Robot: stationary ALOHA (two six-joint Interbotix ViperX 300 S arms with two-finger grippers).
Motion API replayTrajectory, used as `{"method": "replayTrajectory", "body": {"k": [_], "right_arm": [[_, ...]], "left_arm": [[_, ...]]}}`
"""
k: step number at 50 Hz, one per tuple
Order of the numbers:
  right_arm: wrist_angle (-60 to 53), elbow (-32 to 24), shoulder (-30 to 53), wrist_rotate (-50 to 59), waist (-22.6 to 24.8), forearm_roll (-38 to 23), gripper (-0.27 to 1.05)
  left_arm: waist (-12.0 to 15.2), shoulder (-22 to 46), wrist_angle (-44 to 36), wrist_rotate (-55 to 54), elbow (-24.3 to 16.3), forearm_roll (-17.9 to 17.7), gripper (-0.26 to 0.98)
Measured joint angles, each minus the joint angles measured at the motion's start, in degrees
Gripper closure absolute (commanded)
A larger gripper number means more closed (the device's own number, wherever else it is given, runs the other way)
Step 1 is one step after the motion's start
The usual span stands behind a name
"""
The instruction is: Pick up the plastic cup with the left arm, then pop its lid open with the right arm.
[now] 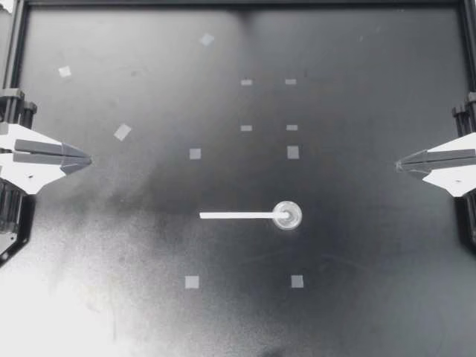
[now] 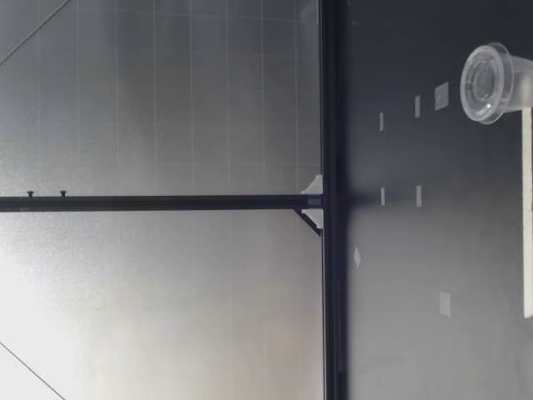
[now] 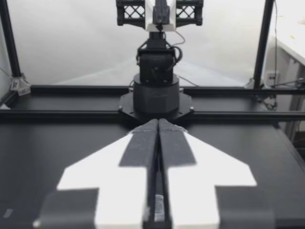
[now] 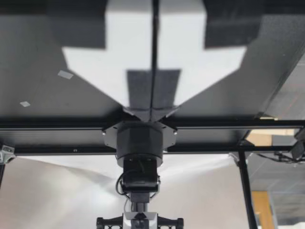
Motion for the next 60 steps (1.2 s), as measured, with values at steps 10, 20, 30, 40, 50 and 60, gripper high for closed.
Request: {"method": "replayTrajectory", "body": {"k": [10,20,30,40,50,60], "right_arm": [[5.36,-2.99,0.70,1.32,0.00,1.41,0.92],[18.63,-10.55,8.35,2.81,-1.76,1.85,0.92],[20.83,-12.22,16.44,5.01,-1.93,1.85,0.92],[14.24,-8.53,18.11,8.61,-1.93,1.93,0.92],[8.61,-4.75,20.92,12.83,-1.93,2.02,0.92],[5.54,-5.27,30.32,13.54,-1.58,2.02,0.92]], "left_arm": [[0.26,1.32,0.97,0.62,-1.32,0.00,0.85],[4.22,14.59,6.24,0.79,-7.82,0.00,0.85],[4.13,31.46,1.32,0.70,-12.57,0.00,0.85],[4.13,43.77,-7.29,-0.88,-14.15,0.00,0.80],[4.22,53.17,-8.53,-1.93,-17.49,0.00,0.59],[4.22,58.62,-8.70,-2.29,-19.42,0.09,0.25]]}}
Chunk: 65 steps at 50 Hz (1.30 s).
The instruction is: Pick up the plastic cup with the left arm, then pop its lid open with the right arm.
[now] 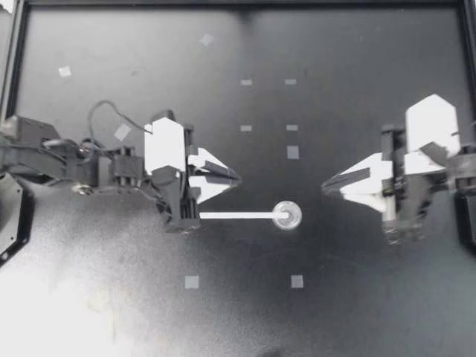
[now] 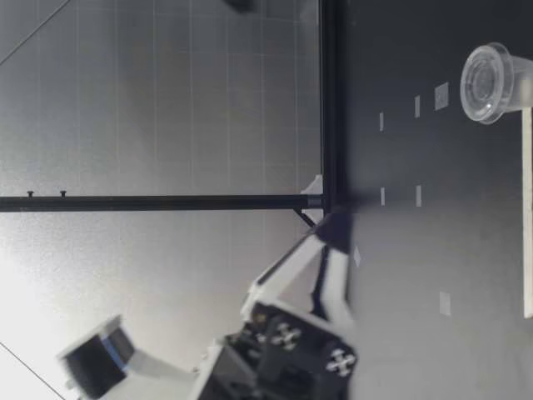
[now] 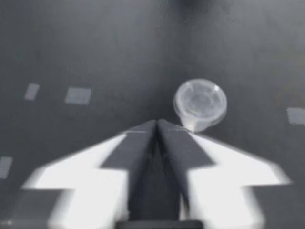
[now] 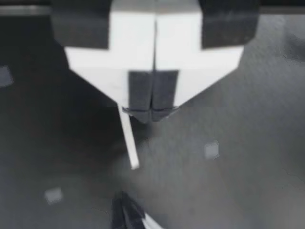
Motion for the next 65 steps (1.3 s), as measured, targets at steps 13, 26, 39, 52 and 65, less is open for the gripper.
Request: {"method": "replayTrajectory", "body": {"k": [13,26,39,52,65], "right_arm": [[-5.27,-1.76,11.07,2.37,0.79,0.00,0.92],[-6.94,-3.25,18.28,4.57,1.14,-0.09,0.92],[-7.21,-3.52,20.39,5.89,1.23,-0.09,0.92],[-7.29,-3.52,21.88,6.33,1.23,-0.09,0.92],[-7.56,-3.60,23.73,7.21,1.32,-0.09,0.92]], "left_arm": [[-1.67,5.89,-0.97,-0.79,-1.41,0.00,0.19],[-3.16,11.60,-2.46,-0.79,-4.48,0.00,0.18],[-4.04,14.59,-2.55,-0.79,-6.94,0.00,0.18],[-4.39,17.05,-2.55,-0.79,-9.14,0.00,0.17],[-4.39,18.37,-2.55,-0.70,-10.46,0.00,0.17]]}}
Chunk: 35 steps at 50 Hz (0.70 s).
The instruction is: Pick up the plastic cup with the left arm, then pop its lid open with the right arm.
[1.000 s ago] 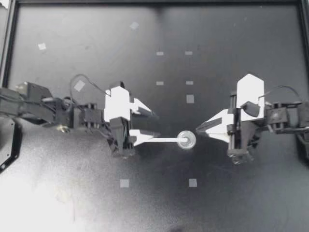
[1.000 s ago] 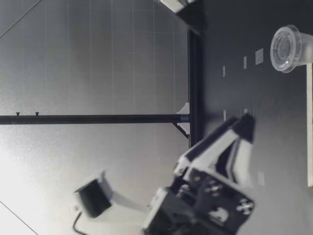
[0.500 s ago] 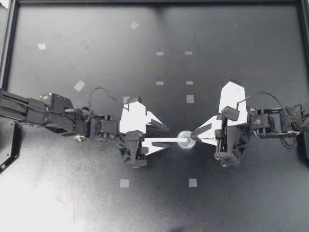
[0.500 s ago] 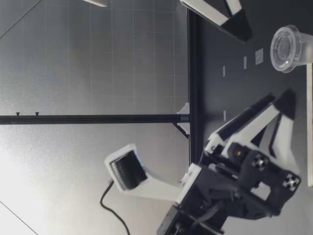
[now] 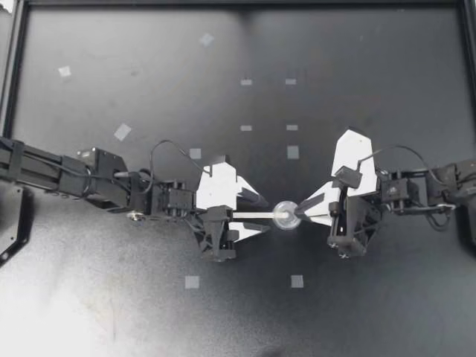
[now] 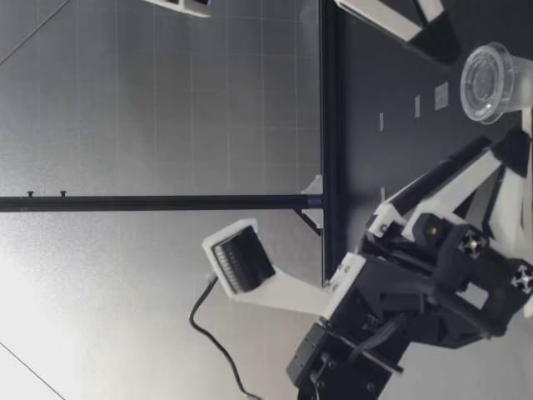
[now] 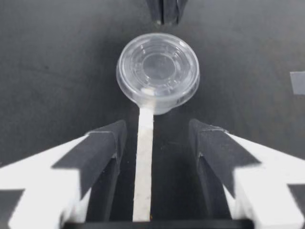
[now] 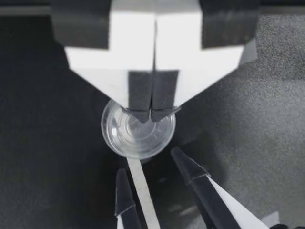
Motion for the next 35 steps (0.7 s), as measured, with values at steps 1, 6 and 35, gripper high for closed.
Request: {"method": "replayTrajectory", "body": {"k": [1,6,35], "right_arm": [[-0.09,0.00,0.09,0.18,0.00,-0.09,0.92],[-0.62,0.00,0.44,0.44,0.00,0.00,0.92],[-1.05,-0.79,3.08,0.97,0.26,-0.09,0.92]], "left_arm": [[0.09,0.09,0.00,0.00,-0.18,0.00,0.17],[0.00,0.70,0.00,0.09,-0.88,0.00,0.17],[0.00,3.08,0.00,0.53,-3.43,0.00,0.17]]}}
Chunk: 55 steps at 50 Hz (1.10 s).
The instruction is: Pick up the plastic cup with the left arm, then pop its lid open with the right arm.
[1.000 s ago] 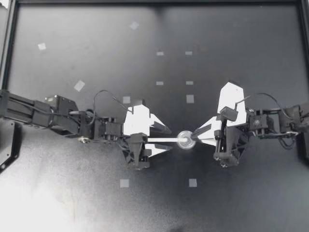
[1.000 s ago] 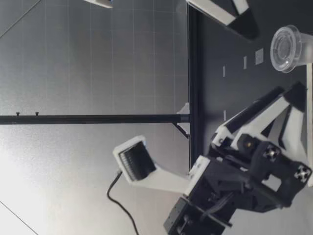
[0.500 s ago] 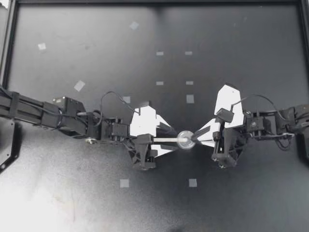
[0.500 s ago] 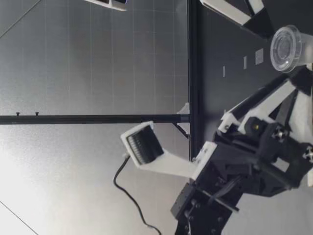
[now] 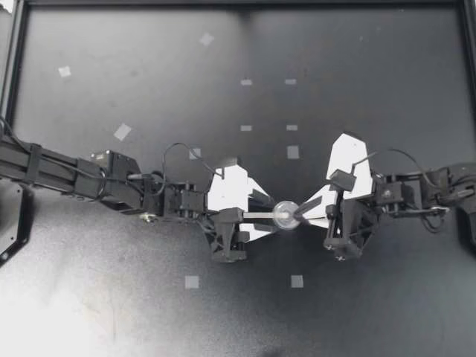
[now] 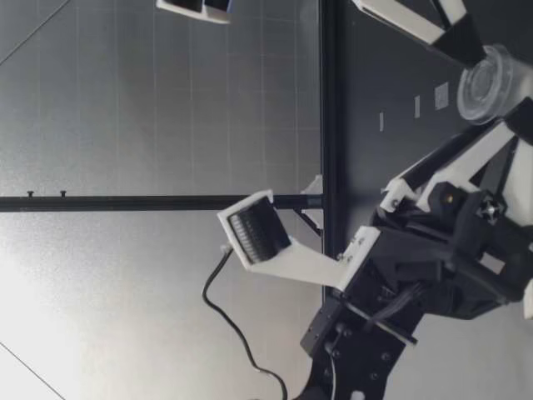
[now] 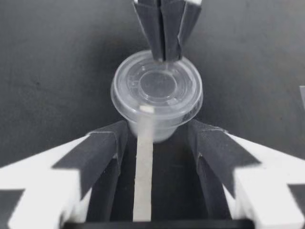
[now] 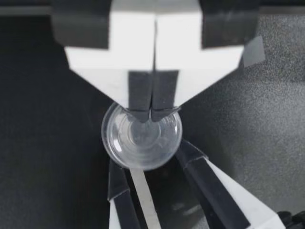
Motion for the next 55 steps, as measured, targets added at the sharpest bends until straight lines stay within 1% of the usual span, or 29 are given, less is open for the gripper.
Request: {"method": "replayTrajectory", "body": {"k": [12,19,35,49,55], "right_arm": [[-0.18,-0.62,1.41,0.53,0.26,0.00,0.92],[-0.18,0.18,2.02,2.55,0.62,0.00,0.92],[-0.26,0.26,2.20,2.72,0.62,-0.09,0.92],[-0.26,0.26,2.20,2.72,0.62,-0.18,0.92],[-0.18,0.26,2.20,2.81,0.62,-0.18,0.92]], "left_arm": [[0.00,0.26,0.09,0.00,-0.53,0.00,0.17],[0.00,0.26,0.09,0.09,-0.79,0.00,0.17],[0.00,0.26,0.09,0.35,-0.88,0.00,0.18],[0.09,1.05,2.99,0.53,-2.81,0.00,0.19],[0.00,1.05,3.34,0.53,-2.90,0.00,0.22]]}}
